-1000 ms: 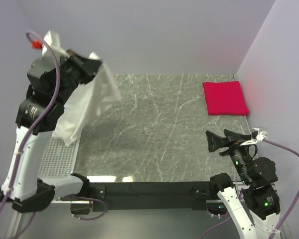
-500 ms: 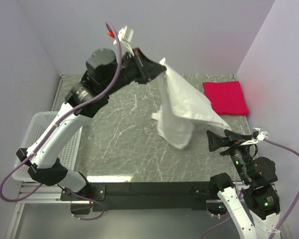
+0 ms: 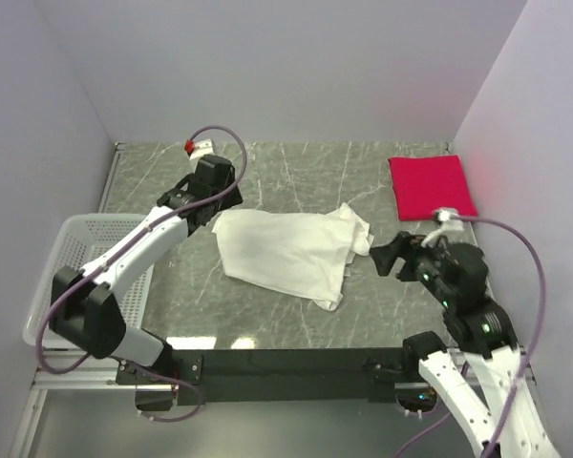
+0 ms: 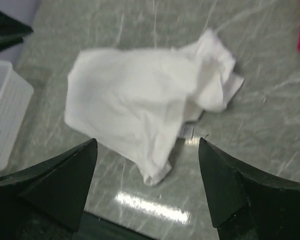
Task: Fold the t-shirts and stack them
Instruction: Move the tshirt to the center of the board, then flatten the tshirt out
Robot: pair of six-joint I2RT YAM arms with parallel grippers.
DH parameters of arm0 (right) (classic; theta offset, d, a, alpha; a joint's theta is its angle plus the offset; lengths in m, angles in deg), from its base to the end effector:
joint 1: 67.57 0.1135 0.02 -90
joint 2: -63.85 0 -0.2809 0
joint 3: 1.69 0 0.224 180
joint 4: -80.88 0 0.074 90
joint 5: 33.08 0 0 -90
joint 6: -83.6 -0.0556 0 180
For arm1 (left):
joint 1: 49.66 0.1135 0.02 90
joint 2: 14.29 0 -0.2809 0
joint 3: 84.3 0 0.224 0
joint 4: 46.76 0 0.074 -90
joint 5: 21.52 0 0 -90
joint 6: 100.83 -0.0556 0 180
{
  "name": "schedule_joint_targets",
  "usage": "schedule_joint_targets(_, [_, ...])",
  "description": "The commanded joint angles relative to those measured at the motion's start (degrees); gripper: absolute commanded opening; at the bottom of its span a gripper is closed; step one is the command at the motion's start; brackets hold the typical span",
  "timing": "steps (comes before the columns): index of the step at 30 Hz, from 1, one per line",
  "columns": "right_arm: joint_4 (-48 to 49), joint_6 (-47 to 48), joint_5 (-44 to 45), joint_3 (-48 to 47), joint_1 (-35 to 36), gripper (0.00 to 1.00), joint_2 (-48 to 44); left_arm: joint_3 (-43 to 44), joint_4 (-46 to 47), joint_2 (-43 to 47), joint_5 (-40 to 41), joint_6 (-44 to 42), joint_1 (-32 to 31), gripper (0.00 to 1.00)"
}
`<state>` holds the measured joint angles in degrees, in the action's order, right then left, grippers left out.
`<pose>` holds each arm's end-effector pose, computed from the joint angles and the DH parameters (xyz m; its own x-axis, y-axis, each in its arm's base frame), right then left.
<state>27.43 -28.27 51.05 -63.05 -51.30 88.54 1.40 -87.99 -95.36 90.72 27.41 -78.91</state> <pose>0.0639 0.0246 0.3273 -0.3960 0.2704 -0.8775 -0.2426 0.8909 0.3840 0.2724 -0.1284 0.3343 -0.5244 -0.3629 -0.7702 -0.1750 0.9312 -0.3197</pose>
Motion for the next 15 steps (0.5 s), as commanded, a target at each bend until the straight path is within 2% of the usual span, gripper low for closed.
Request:
schedule_joint_targets(1, [-3.39,-0.28,-7.66,-1.55,0.43,0.86,9.57,2.85,-0.12,-1.45,2.38,-1.68,0.25,0.7])
schedule_joint_targets(3, [-3.84,-0.98,-9.33,-1.02,0.6,0.82,15.28,2.69,-0.59,-0.93,-1.14,-1.94,-1.84,0.86])
schedule_joint_targets(4, [-3.4,-1.42,-8.9,-0.67,0.6,0.81,16.61,1.38,-0.59,-0.49,-0.62,-2.81,-3.77,0.87])
schedule_joint_targets(5, [-2.7,-1.95,-8.2,0.46,0.78,0.81,18.19,0.94,-0.67,-0.05,1.38,-3.25,-6.31,0.88])
schedule_joint_targets(6, [-1.74,-3.17,-6.89,1.34,0.69,0.8,18.64,0.67,-1.2,0.04,1.93,-3.35,-11.73,0.88])
schedule_joint_targets(8, [1.08,-5.1,-5.83,3.71,0.78,0.79,19.78,-0.12,-1.9,-0.66,0.53,-1.51,-16.6,0.87])
schedule_joint_targets(9, [1.87,-5.72,-5.56,4.25,0.78,0.77,20.22,-0.73,-1.47,-0.83,-1.13,-0.89,-21.15,0.86])
schedule_joint_targets(11, [2.4,-7.21,-2.23,5.04,0.69,0.76,21.71,-1.53,-0.76,-2.59,-0.97,0.87,-26.0,0.82])
schedule_joint_targets(12, [2.66,-7.75,-1.0,5.22,0.69,0.76,22.15,-1.27,-0.33,-4.77,-0.36,1.22,-30.47,0.79])
schedule_joint_targets(15, [2.58,-10.47,4.28,5.92,0.51,0.76,23.04,2.68,-0.94,-9.8,0.96,1.84,-37.26,0.79])
